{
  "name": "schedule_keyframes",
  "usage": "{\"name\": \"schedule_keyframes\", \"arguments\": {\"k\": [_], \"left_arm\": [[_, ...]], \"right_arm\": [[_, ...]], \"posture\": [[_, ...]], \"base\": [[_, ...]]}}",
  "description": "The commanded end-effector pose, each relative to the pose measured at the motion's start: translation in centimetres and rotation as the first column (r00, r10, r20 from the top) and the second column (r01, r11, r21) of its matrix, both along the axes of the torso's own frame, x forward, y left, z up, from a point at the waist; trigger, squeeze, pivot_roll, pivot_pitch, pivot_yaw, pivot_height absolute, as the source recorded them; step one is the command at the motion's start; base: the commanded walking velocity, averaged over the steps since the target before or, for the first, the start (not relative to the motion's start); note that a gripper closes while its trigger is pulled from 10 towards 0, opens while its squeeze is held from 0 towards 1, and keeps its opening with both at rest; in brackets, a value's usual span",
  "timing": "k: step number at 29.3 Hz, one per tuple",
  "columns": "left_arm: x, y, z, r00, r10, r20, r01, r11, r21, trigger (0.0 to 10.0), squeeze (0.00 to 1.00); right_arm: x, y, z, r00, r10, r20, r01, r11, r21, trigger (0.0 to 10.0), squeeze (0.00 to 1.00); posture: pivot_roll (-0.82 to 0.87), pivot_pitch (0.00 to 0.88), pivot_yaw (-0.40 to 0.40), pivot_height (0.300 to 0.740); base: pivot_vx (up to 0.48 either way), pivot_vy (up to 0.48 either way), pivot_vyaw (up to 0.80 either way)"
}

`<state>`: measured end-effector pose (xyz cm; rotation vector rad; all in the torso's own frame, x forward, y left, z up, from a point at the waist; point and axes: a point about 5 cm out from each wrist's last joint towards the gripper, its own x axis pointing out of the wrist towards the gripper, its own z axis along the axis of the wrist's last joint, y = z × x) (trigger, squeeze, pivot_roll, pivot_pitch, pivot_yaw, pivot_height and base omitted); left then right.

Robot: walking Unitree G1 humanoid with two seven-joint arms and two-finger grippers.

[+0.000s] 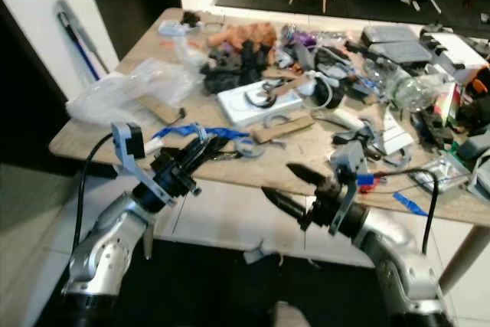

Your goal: Picking trash to rubbish bin

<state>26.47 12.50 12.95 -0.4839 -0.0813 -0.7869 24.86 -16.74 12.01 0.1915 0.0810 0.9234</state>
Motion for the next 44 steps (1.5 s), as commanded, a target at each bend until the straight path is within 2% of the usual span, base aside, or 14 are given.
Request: {"name": "schedule_keyframes", "arguments": {"k": [1, 6, 11, 16, 28, 35, 44], "left_arm": [[0.1, 0.0, 0.0, 1.000, -0.002, 0.015, 0.001, 0.999, 0.034, 10.0, 0.00], [0.2, -0.1, -0.1, 1.000, -0.001, 0.021, 0.000, 0.998, 0.055, 10.0, 0.00], [0.3, -0.3, -0.1, 1.000, -0.010, 0.026, 0.008, 0.998, 0.060, 10.0, 0.00], [0.4, -0.4, 0.0, 0.999, -0.022, 0.036, 0.020, 0.998, 0.051, 10.0, 0.00], [0.5, -0.5, -0.1, 0.999, -0.044, 0.031, 0.042, 0.998, 0.038, 10.0, 0.00], [0.7, -0.6, 0.1, 0.997, -0.043, 0.059, 0.037, 0.995, 0.089, 10.0, 0.00], [0.8, -0.5, 0.0, 0.998, -0.031, 0.054, 0.027, 0.996, 0.081, 10.0, 0.00]], "right_arm": [[0.2, -0.3, -0.1, 1.000, 0.008, 0.014, -0.008, 1.000, -0.023, 10.0, 0.00], [0.3, -0.3, -0.1, 1.000, 0.014, 0.021, -0.013, 1.000, -0.016, 10.0, 0.00], [0.9, -0.7, 0.1, 0.999, -0.043, 0.033, 0.044, 0.999, -0.014, 10.0, 0.00], [1.3, 0.0, 0.6, 1.000, -0.022, 0.022, 0.023, 0.999, -0.026, 10.0, 0.00], [1.3, 0.8, 1.1, 1.000, -0.002, 0.025, 0.003, 0.999, -0.044, 10.0, 0.00], [1.3, 1.3, 1.6, 1.000, 0.007, 0.028, -0.006, 0.999, -0.044, 10.0, 0.00], [1.2, 1.3, 1.6, 1.000, 0.007, 0.024, -0.006, 0.999, -0.050, 10.0, 0.00]], "posture": [[-0.02, 0.000, -0.025, 0.740], [-0.02, 0.000, -0.025, 0.740], [-0.02, 0.000, -0.021, 0.740], [-0.02, 0.000, -0.022, 0.740], [-0.02, 0.000, -0.022, 0.740], [-0.02, 0.000, -0.022, 0.740], [-0.02, 0.000, -0.022, 0.740]], "base": [[-0.349, 0.000, 0.00], [-0.349, 0.000, 0.00], [-0.350, 0.000, 0.00], [-0.200, 0.000, 0.00], [0.000, 0.000, -0.76], [0.000, 0.000, -0.80], [0.000, 0.000, -0.80]]}}
